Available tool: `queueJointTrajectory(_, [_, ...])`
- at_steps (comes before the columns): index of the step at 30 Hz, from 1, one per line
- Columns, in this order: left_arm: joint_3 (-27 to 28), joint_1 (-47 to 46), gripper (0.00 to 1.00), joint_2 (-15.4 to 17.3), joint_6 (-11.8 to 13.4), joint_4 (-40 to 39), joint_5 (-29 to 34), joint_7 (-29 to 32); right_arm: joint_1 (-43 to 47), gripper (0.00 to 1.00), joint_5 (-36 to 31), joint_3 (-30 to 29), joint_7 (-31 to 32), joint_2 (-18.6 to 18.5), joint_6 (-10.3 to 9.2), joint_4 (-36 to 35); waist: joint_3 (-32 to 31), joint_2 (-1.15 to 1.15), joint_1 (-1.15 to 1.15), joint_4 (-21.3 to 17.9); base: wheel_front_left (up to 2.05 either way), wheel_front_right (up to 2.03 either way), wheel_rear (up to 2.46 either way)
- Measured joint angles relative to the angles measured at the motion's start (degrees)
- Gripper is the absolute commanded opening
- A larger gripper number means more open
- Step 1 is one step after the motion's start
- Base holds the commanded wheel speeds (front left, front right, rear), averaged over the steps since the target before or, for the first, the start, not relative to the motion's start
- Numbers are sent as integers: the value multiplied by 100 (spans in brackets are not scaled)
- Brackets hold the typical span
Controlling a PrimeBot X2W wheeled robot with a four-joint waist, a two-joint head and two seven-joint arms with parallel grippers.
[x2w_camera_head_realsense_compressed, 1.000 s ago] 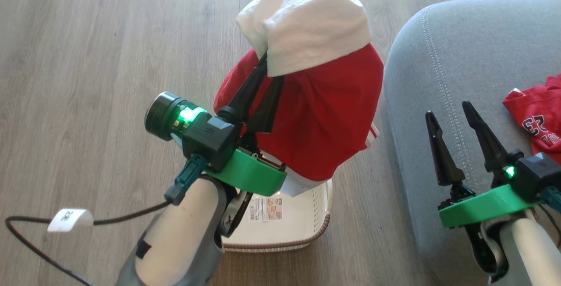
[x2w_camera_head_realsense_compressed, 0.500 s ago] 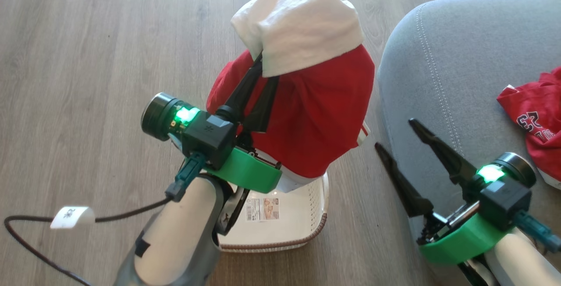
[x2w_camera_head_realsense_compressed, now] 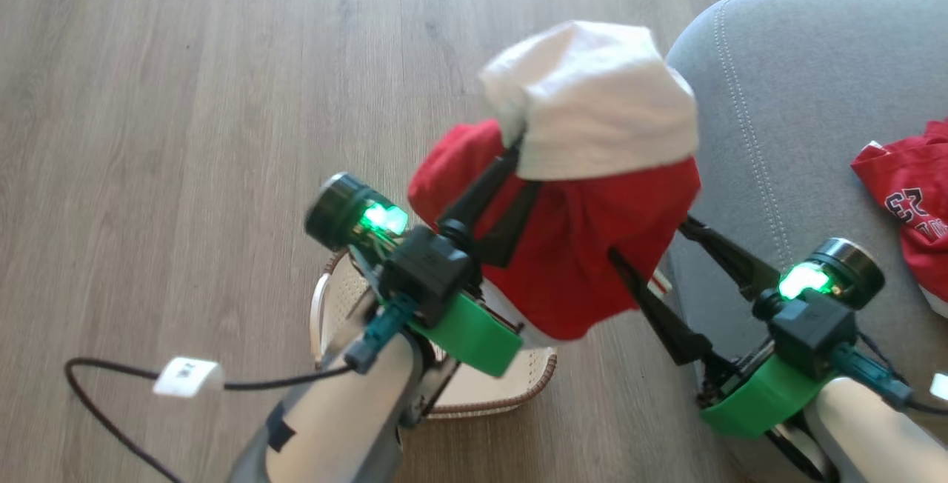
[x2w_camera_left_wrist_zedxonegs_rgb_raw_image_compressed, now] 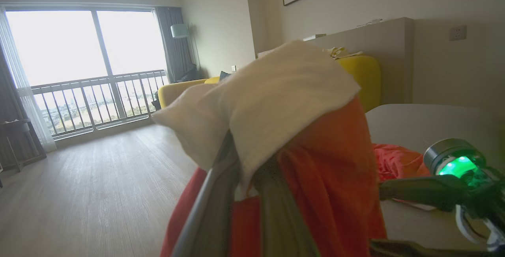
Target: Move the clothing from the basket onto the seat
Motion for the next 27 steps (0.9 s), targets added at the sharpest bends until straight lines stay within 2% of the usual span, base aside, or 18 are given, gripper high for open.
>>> queueJointTrajectory(9, [-625, -35, 0, 11, -2, -11, -86, 0, -550, 100, 3, 510, 0, -9, 0, 464, 119, 0, 0, 124, 0, 0, 0])
queueJointTrajectory(17, [-1146, -181, 0, 27, -25, 4, -271, 0, -907, 100, -1, 697, 0, 278, 0, 789, 181, 0, 0, 225, 0, 0, 0])
queueJointTrajectory(18, [-1178, -180, 0, 27, -16, 4, -271, 0, -923, 38, -14, 670, 0, 333, 0, 810, 187, 0, 0, 234, 0, 0, 0])
queueJointTrajectory(19, [-1209, -181, 0, 27, -15, 4, -279, 0, -925, 0, -16, 614, 1, 407, 0, 836, 193, 0, 0, 244, 0, 0, 0])
queueJointTrajectory(27, [-1305, -182, 0, 33, 5, 5, -330, 0, -884, 0, -67, 175, 1, 738, 0, 900, 170, 0, 0, 284, 0, 0, 0])
